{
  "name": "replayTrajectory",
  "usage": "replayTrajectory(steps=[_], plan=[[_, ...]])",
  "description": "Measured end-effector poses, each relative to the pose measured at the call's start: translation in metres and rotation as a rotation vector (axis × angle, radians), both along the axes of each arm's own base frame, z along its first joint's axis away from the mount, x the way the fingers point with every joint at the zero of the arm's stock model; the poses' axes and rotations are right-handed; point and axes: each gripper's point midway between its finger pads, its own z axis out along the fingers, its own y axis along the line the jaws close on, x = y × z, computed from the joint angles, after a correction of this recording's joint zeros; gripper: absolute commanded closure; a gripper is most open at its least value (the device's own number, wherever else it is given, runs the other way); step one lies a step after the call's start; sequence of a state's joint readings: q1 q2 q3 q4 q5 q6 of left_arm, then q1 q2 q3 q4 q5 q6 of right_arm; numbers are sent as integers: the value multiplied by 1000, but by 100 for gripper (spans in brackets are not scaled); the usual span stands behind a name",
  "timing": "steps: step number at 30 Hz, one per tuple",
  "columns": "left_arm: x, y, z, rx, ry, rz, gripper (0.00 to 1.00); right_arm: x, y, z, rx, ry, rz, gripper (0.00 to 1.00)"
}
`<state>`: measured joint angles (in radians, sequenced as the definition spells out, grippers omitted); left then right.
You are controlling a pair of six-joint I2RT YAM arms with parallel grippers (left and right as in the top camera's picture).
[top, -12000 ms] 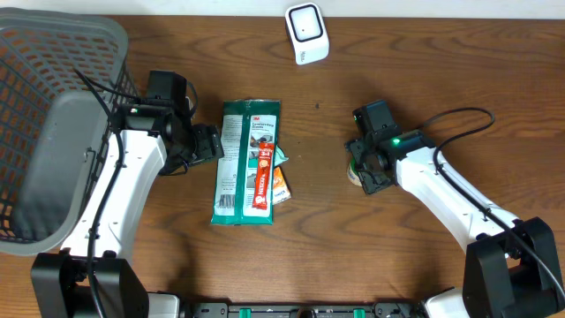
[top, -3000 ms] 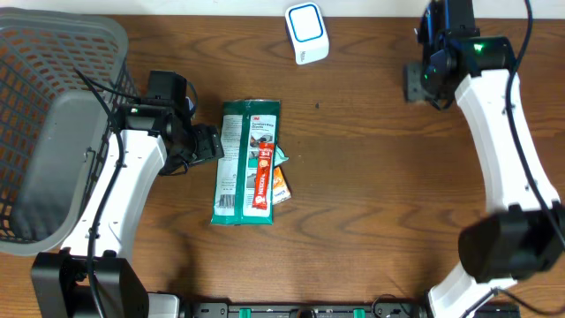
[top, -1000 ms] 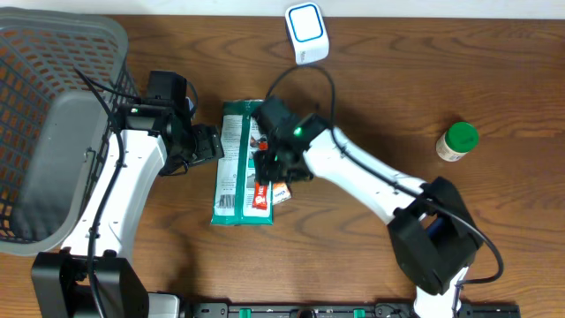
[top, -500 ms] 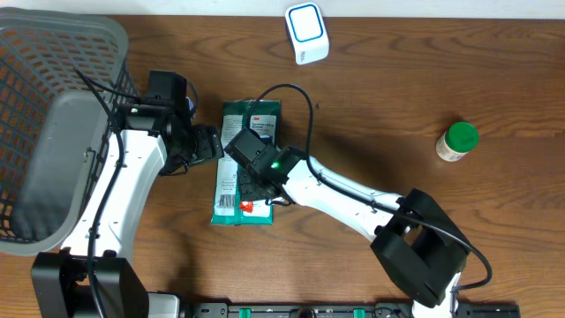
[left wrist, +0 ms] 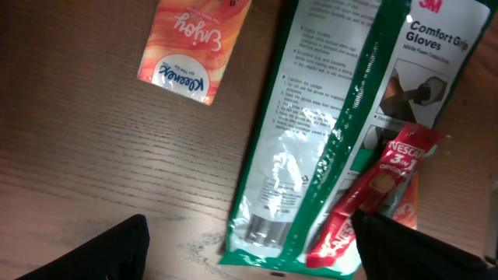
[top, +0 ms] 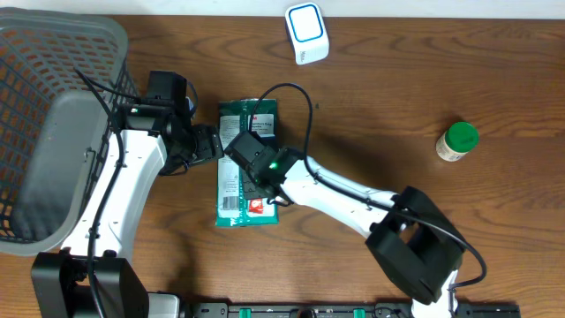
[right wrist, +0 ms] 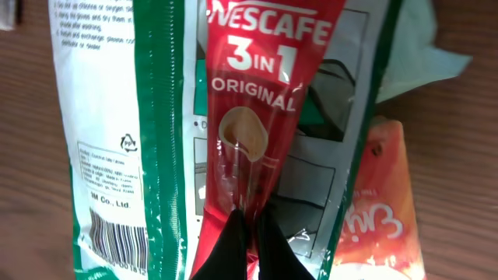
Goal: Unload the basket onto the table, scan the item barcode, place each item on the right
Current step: 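Grasp the red Nescafe stick with the right gripper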
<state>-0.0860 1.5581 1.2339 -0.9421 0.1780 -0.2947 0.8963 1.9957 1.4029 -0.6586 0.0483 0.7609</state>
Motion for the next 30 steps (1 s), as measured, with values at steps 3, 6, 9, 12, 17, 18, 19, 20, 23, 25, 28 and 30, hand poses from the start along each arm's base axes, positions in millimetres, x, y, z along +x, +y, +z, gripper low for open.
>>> replayTrajectory(steps=[3,6,9,12,17,18,19,20,23,25,28,30], plan=[[0,0,0,0,0,0,14,6,-28,22,-45,-15,64,99],[0,0,0,0,0,0,14,16,-60,68,-9,-40,74,99],[0,0,0,0,0,0,14,26,-80,109,165,-28,149,97],[0,0,0,0,0,0,14,27,-102,118,270,37,194,74],[0,0,0,0,0,0,14,30,-128,104,301,75,224,55],[0,0,0,0,0,0,14,25,-122,97,306,74,259,52],[0,0,0,0,0,0,14,22,-115,91,310,67,292,51],[0,0,0,0,1,0,14,21,-111,89,310,58,306,52],[0,0,0,0,0,0,14,10,-83,67,234,-8,379,54],[0,0,0,0,0,0,14,3,-69,58,165,-51,412,56],[0,0,0,0,0,0,14,-7,-48,53,35,-160,465,56],[0,0,0,0,0,0,14,-9,-38,54,-51,-246,485,55]])
